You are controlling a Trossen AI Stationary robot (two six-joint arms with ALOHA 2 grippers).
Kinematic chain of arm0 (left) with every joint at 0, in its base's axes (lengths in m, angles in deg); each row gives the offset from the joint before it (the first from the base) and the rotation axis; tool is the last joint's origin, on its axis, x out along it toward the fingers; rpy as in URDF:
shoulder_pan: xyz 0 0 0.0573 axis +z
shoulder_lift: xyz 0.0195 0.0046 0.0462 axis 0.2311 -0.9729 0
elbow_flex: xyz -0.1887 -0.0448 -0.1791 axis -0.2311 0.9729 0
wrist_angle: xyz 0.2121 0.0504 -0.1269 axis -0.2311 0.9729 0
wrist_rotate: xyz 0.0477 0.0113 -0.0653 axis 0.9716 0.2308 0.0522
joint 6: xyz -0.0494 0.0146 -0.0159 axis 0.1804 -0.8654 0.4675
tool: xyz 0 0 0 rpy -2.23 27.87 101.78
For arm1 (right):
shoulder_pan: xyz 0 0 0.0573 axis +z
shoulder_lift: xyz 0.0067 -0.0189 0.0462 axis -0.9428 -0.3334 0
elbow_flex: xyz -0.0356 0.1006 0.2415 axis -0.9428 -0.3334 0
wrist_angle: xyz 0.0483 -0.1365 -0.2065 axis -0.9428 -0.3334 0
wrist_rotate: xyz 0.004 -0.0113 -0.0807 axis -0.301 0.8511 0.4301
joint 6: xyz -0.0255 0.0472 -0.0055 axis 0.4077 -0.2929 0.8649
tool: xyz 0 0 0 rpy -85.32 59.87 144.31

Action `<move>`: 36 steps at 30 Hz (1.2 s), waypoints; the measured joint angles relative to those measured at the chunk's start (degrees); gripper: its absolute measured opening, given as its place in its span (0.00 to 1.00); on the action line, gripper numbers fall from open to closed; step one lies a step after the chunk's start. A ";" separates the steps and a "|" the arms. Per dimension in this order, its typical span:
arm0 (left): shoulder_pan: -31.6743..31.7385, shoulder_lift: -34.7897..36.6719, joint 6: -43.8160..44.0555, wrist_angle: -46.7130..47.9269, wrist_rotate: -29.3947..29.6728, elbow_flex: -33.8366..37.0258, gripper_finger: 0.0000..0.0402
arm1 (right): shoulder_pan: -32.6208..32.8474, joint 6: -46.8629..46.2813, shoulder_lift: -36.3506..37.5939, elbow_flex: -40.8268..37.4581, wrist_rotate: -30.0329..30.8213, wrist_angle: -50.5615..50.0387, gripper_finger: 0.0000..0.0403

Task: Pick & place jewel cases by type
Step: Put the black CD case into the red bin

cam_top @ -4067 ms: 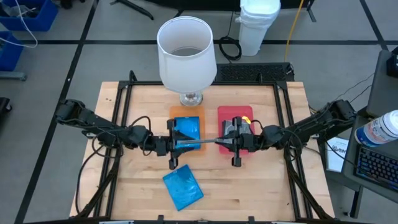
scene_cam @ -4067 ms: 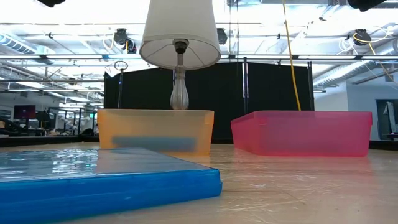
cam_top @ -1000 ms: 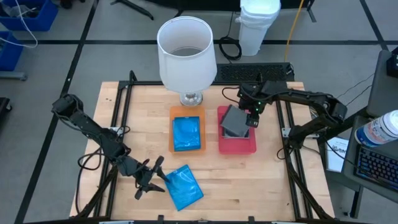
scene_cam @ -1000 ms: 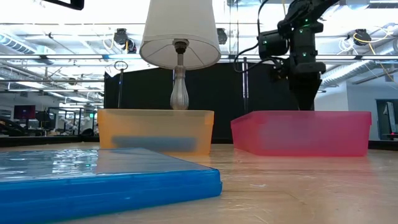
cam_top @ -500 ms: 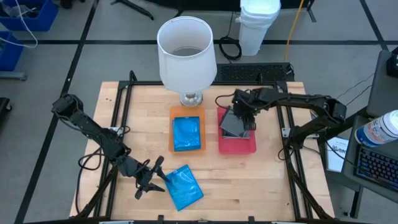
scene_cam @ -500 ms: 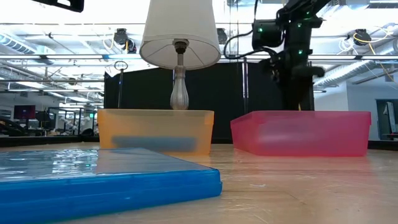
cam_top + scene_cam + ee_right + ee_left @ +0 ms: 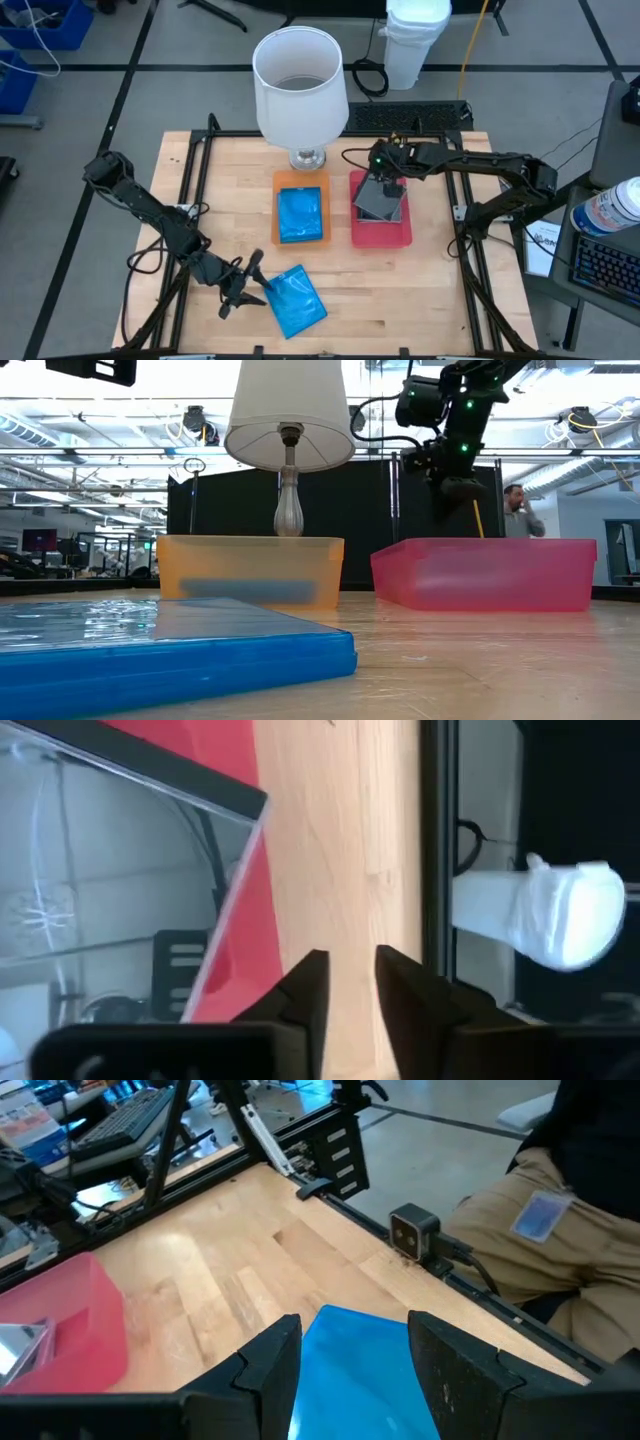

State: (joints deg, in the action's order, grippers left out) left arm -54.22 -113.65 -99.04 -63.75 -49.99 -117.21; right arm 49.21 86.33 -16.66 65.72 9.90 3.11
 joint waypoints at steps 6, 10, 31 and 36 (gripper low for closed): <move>0.00 0.00 -0.02 0.49 1.05 0.00 0.48 | -0.07 1.04 -0.02 0.00 -1.50 3.02 0.04; 0.00 0.00 -0.01 0.46 1.04 0.00 0.48 | -1.14 0.92 -0.09 0.00 -4.30 1.50 0.01; 0.00 0.00 0.26 0.42 1.03 0.00 0.48 | -0.09 0.32 -6.08 -0.15 -8.91 -0.61 0.00; 0.00 0.02 0.26 0.44 1.03 0.00 0.48 | 0.83 0.56 -6.08 -0.17 -8.40 0.24 0.00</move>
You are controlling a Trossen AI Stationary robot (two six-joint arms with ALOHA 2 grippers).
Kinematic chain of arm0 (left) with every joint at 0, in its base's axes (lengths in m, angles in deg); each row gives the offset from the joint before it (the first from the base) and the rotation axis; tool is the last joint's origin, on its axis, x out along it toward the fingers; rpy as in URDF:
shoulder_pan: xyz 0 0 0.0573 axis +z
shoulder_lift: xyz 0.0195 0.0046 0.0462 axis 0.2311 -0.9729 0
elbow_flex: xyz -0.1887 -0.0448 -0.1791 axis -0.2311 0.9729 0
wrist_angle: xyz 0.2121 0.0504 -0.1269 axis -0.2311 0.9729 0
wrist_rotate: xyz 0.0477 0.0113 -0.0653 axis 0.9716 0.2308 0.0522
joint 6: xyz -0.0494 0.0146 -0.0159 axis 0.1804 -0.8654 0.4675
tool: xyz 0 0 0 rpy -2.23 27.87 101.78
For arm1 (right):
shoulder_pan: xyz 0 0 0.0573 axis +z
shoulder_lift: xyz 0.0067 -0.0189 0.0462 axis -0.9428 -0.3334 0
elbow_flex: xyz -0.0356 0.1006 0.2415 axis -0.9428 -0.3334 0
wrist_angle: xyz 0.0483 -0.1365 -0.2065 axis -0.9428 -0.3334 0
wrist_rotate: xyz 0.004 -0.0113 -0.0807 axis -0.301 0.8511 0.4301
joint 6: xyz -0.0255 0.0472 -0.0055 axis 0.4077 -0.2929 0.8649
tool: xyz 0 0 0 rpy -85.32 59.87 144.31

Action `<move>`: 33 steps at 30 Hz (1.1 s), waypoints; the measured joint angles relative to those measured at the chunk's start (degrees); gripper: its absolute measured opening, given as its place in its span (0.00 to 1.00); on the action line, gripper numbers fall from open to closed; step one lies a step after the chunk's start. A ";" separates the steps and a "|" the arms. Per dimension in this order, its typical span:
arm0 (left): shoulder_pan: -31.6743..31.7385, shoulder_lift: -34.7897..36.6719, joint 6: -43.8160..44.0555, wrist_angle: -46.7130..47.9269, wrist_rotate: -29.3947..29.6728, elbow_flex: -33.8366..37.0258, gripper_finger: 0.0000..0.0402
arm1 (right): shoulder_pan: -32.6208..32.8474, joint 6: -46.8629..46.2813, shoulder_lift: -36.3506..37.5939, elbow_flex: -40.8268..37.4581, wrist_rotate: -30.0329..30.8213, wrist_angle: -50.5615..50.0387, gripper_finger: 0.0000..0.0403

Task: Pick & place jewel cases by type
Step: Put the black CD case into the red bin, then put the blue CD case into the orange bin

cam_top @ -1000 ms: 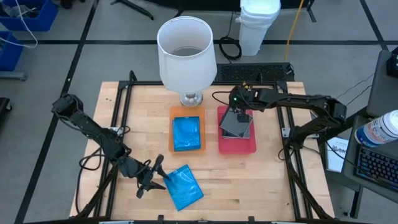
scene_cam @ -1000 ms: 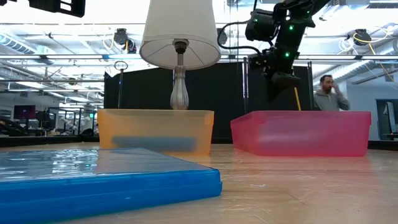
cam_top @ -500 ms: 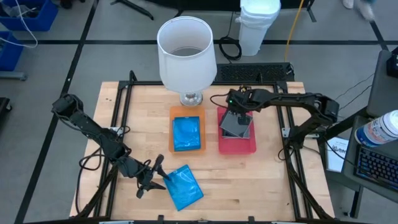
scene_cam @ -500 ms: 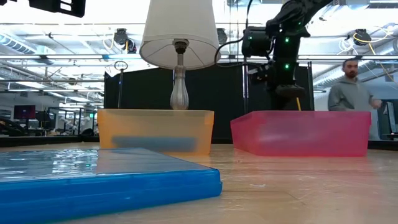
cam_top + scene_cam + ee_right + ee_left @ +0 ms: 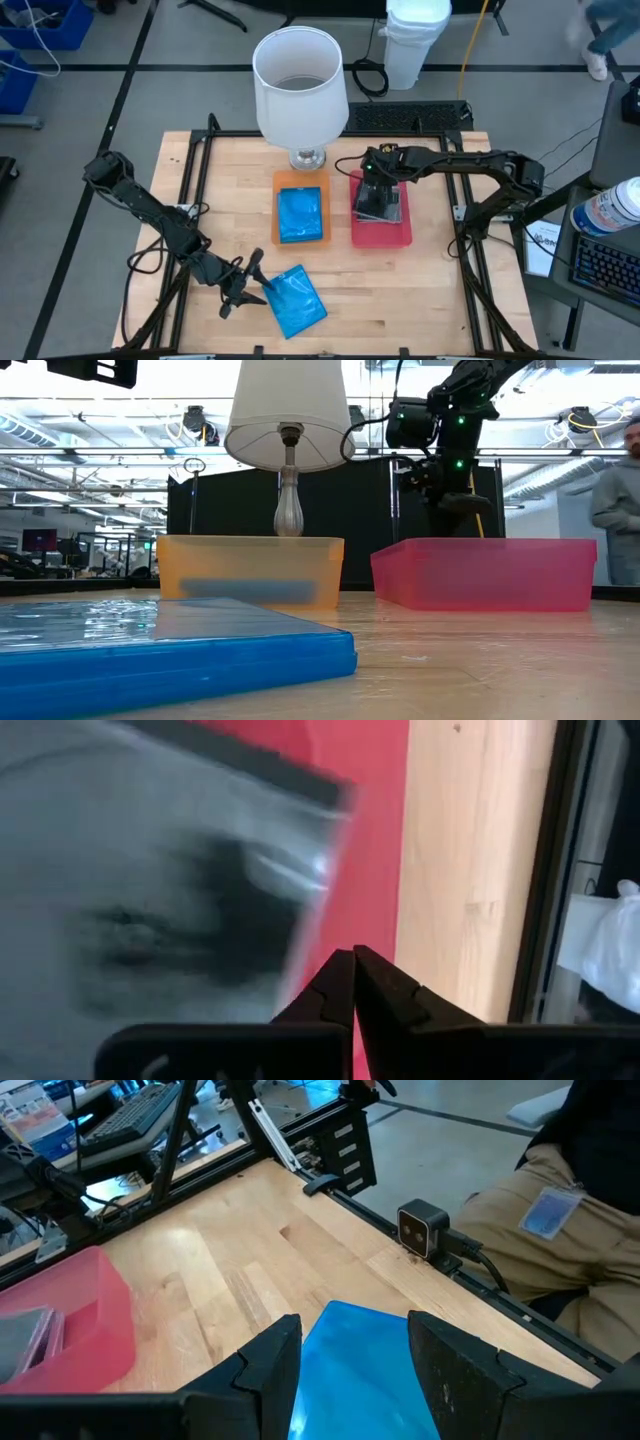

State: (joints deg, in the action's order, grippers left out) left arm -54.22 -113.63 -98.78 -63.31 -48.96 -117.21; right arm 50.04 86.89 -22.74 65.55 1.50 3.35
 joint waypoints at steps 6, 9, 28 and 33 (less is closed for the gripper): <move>0.00 -0.01 0.06 -0.04 0.00 0.00 0.48 | 0.03 0.15 -0.11 0.00 -0.54 0.26 0.00; 0.00 0.00 0.07 -0.05 0.00 0.00 0.48 | -0.01 0.17 -0.13 0.00 -2.36 -0.06 0.00; 0.00 0.00 -0.26 -0.15 0.42 0.00 0.48 | 14.06 -8.09 16.66 7.87 -7.10 -5.49 0.00; 0.00 -0.02 -1.88 -0.40 0.66 0.00 0.48 | 23.07 -18.19 27.69 8.86 -16.80 -0.54 0.00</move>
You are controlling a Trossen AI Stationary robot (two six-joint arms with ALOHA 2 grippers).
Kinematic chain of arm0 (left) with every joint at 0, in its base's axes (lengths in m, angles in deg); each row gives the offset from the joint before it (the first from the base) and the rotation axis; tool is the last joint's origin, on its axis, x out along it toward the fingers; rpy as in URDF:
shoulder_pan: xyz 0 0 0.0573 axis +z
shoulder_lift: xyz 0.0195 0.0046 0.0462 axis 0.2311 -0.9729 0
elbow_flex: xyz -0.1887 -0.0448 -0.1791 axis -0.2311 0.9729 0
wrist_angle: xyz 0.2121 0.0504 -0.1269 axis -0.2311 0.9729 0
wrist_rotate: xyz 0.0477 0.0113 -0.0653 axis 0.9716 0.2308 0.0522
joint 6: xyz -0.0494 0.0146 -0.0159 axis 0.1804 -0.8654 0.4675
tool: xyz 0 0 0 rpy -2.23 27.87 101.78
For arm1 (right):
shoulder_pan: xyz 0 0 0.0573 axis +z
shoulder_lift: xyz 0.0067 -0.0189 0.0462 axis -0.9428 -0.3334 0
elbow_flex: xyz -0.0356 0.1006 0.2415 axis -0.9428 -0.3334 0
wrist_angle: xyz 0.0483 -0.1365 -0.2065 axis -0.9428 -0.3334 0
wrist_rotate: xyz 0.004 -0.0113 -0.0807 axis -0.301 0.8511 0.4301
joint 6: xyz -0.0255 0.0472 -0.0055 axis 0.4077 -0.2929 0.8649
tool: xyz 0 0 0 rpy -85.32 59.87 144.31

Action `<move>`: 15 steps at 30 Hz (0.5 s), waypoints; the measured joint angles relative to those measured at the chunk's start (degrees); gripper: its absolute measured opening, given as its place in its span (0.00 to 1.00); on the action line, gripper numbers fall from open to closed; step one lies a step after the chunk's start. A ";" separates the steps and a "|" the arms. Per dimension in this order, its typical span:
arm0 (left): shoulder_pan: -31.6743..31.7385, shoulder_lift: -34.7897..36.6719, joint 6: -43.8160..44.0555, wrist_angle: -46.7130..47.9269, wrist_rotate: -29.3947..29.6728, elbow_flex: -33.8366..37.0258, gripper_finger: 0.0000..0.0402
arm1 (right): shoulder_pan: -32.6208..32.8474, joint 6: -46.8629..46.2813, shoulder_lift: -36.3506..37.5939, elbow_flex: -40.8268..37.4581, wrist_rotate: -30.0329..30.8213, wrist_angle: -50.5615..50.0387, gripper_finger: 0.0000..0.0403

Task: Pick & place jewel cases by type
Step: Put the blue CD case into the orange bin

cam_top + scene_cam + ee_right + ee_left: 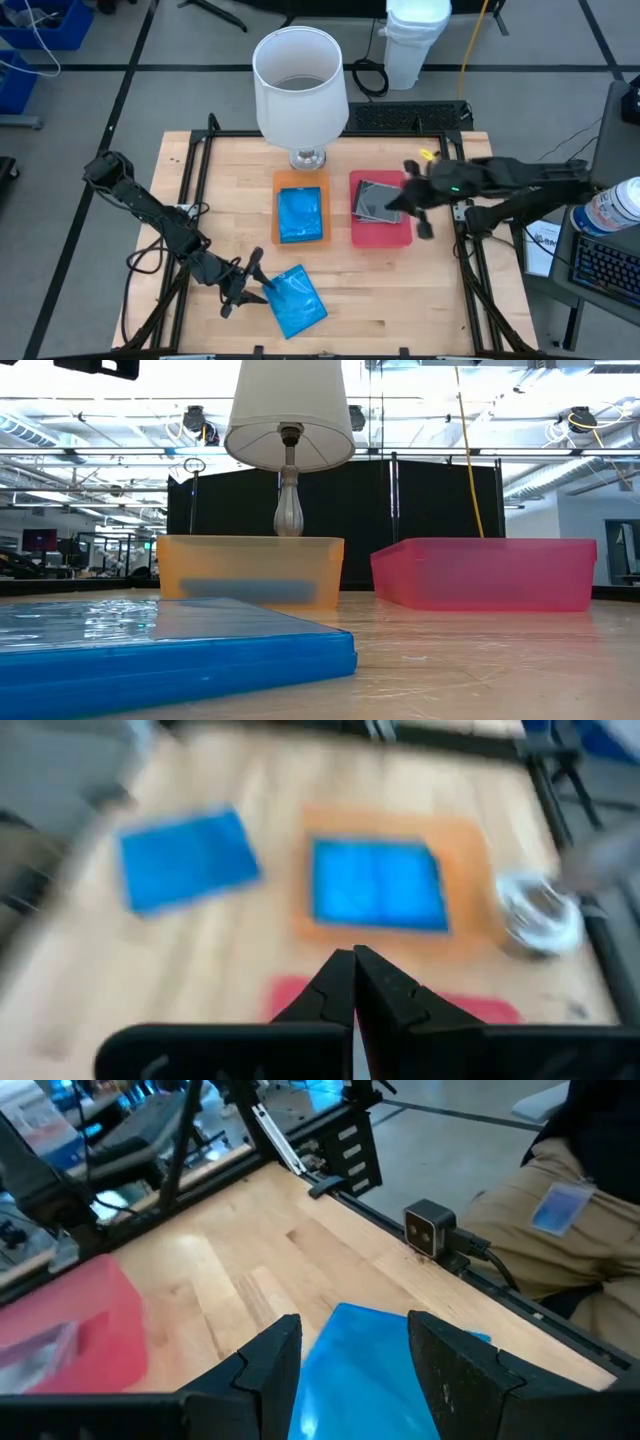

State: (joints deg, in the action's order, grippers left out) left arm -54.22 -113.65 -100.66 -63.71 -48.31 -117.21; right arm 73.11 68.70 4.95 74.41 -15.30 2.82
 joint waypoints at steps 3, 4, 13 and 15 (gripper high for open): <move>0.23 0.02 -1.16 -0.89 1.26 -0.02 0.48 | 7.52 -5.71 3.75 -0.01 0.88 0.66 0.00; 0.42 0.01 -1.17 -0.92 1.68 -0.02 0.48 | 10.70 -7.19 4.47 -0.34 2.58 0.77 0.00; 2.30 0.02 -0.98 -1.77 6.24 -0.02 0.48 | 29.60 -13.43 10.71 -13.95 14.09 8.34 0.00; 2.56 0.02 -0.54 -1.70 6.24 -0.02 0.48 | 30.60 -12.51 14.52 -20.04 14.60 18.34 0.00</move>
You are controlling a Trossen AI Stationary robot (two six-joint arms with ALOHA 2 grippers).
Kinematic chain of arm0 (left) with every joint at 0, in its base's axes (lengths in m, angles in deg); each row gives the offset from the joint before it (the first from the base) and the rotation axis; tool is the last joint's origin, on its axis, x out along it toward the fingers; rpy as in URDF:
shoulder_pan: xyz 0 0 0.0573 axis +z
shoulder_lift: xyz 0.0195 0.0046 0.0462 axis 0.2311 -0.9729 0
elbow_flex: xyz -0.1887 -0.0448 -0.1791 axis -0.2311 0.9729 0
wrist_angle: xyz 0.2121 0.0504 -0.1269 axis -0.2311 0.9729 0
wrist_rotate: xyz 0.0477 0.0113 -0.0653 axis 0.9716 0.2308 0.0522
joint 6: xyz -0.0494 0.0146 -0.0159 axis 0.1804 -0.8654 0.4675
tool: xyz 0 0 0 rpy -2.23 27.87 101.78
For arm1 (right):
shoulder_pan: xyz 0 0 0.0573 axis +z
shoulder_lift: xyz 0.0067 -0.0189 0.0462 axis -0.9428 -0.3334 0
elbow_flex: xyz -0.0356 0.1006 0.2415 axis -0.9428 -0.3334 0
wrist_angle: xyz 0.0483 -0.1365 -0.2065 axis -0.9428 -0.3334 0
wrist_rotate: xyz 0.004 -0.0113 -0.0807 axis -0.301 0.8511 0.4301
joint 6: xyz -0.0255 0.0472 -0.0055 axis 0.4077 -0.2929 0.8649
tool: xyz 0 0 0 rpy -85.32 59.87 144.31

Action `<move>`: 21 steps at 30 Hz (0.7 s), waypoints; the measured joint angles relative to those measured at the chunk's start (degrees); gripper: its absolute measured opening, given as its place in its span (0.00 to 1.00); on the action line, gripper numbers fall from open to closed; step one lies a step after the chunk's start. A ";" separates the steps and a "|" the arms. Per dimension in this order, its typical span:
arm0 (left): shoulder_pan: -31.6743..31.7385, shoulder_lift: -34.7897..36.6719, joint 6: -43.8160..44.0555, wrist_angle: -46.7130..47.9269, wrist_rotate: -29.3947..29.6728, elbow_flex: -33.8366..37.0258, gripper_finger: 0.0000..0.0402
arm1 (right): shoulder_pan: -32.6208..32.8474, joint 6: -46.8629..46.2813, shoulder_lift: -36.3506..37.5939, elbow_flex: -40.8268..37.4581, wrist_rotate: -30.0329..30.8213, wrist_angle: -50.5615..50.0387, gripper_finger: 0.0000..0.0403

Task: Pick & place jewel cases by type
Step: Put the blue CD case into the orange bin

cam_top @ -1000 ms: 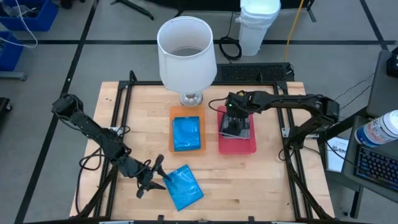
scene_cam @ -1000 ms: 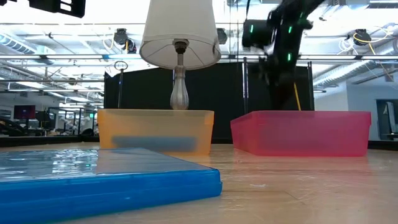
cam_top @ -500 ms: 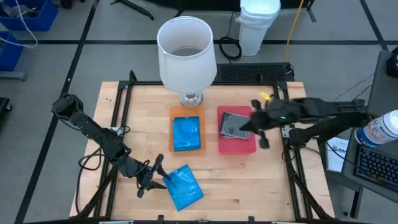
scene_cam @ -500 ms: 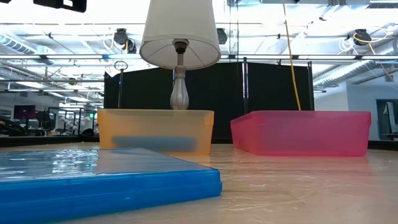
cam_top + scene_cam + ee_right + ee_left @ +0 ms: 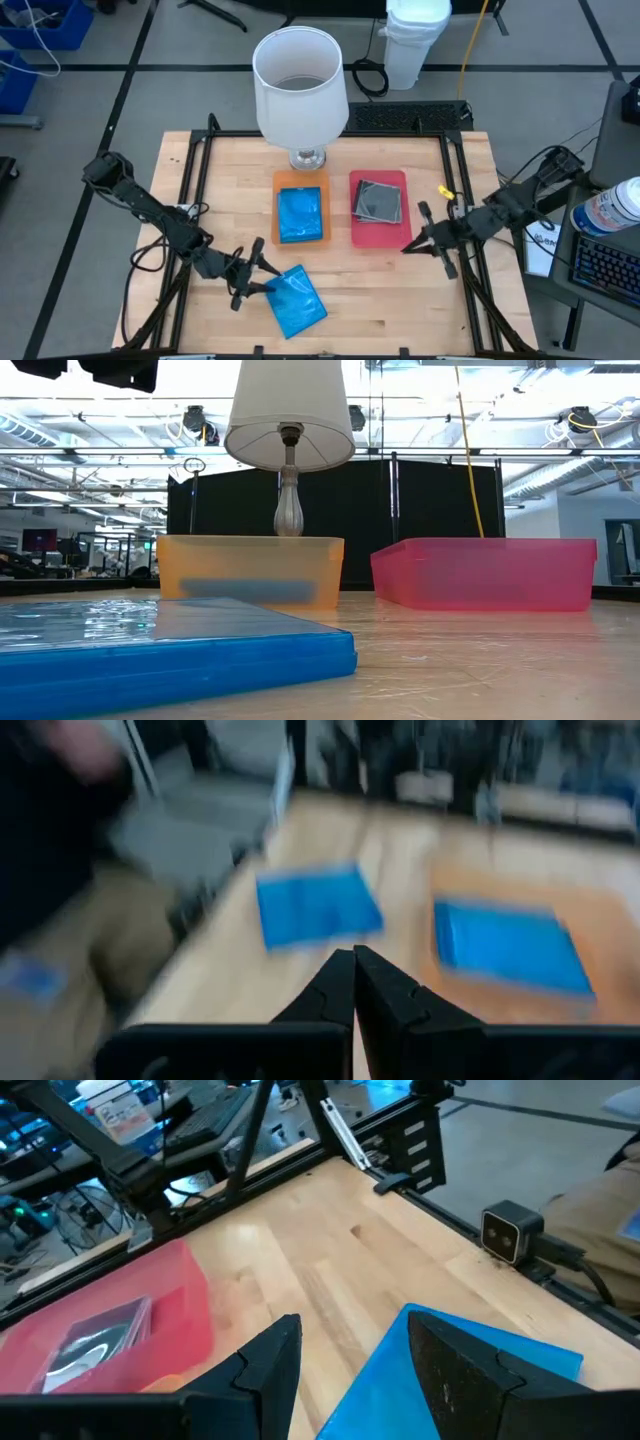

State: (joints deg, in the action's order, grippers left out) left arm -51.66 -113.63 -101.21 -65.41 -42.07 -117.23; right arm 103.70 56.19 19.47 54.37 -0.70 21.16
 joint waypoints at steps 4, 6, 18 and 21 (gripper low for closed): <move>0.04 0.00 2.76 0.24 0.01 0.00 0.48 | 0.43 2.94 5.90 -13.53 -4.86 20.83 0.00; -0.07 0.00 4.48 0.68 0.23 0.00 0.48 | 0.21 1.95 7.25 -19.13 -4.70 27.39 0.00; -8.04 -4.19 14.52 20.44 2.24 -8.77 0.48 | 1.34 0.69 -7.92 -32.79 -1.21 56.59 0.00; -11.57 -7.05 14.83 25.34 3.74 -13.87 0.48 | 1.37 1.29 -13.07 -32.68 -1.13 62.78 0.00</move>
State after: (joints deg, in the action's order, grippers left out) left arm -63.23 -120.68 -86.37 -40.07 -38.33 -131.10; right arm 105.07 57.49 6.40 21.69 -1.83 83.94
